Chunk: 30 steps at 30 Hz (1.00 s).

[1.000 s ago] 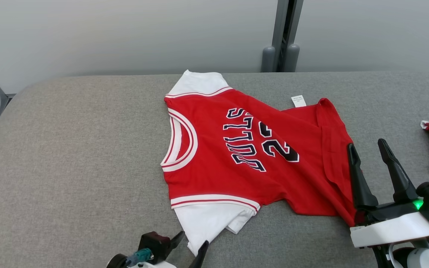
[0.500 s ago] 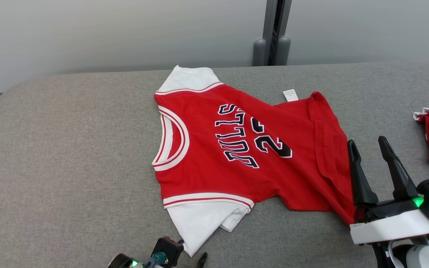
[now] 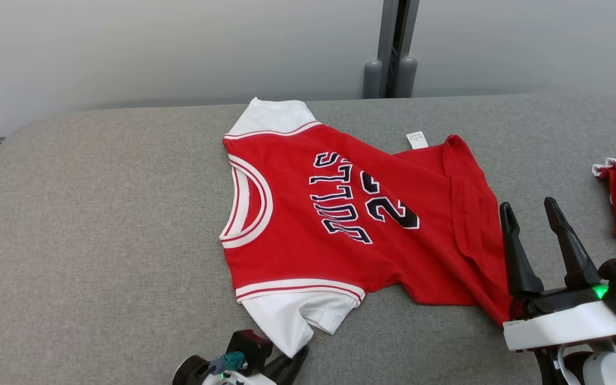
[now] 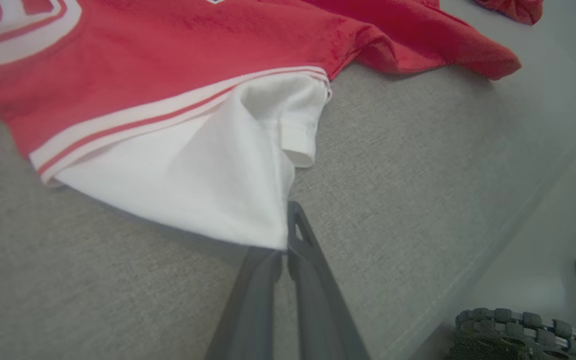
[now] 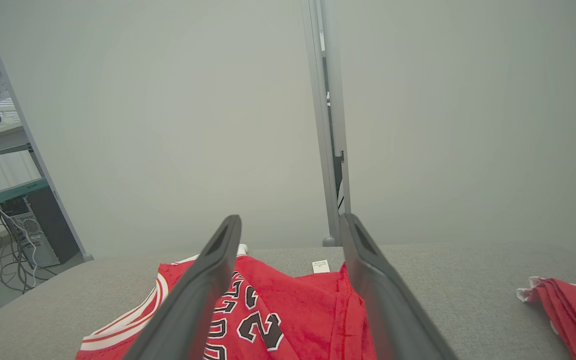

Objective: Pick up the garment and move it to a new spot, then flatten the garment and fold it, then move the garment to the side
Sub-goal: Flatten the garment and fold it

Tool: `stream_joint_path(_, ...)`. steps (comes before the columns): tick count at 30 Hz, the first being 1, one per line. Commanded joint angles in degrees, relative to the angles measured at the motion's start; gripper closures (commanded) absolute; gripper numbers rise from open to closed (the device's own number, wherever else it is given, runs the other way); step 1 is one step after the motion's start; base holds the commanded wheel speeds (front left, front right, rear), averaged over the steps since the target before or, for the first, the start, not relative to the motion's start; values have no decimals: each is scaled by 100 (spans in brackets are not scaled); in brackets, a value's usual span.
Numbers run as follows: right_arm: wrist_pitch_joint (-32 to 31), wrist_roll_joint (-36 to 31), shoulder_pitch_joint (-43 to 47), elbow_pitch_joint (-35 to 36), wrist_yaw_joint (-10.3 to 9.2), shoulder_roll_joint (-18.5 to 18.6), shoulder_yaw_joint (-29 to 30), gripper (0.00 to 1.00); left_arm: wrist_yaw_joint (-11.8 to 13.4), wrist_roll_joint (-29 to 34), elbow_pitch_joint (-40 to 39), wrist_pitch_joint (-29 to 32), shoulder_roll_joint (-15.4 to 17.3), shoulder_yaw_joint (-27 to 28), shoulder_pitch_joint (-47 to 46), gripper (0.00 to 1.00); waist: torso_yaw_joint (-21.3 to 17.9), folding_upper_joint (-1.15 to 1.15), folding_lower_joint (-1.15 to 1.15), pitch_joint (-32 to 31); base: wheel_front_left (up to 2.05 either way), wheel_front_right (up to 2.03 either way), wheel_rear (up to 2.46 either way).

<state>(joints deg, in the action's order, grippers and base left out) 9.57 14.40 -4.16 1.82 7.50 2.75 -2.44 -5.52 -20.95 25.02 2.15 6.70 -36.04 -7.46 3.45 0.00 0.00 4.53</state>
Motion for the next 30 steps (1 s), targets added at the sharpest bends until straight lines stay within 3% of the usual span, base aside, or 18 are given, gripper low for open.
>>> stream_joint_path(1,36,40,-6,-16,-2,31,18,0,-76,-190,-119,-43,11,19,-16,100,11,0,0,-35,0,0,0)
stream_joint_path(6,68,83,60,-70,-2,31,42,0,-190,-1041,-730,-99,148,132,-17,100,43,0,0,-138,0,0,0)
stream_joint_path(13,59,96,124,-134,-2,30,79,0,-195,-1798,-1610,-33,743,298,46,100,137,0,0,-248,0,0,0)
stream_joint_path(20,-12,64,152,-163,-2,31,63,0,-156,-1950,-1729,350,1311,268,349,100,215,0,0,-291,0,0,0)
stream_joint_path(30,-115,-10,153,-203,-2,31,163,0,29,-2054,-1586,896,1594,139,674,100,299,0,0,-320,0,0,0)
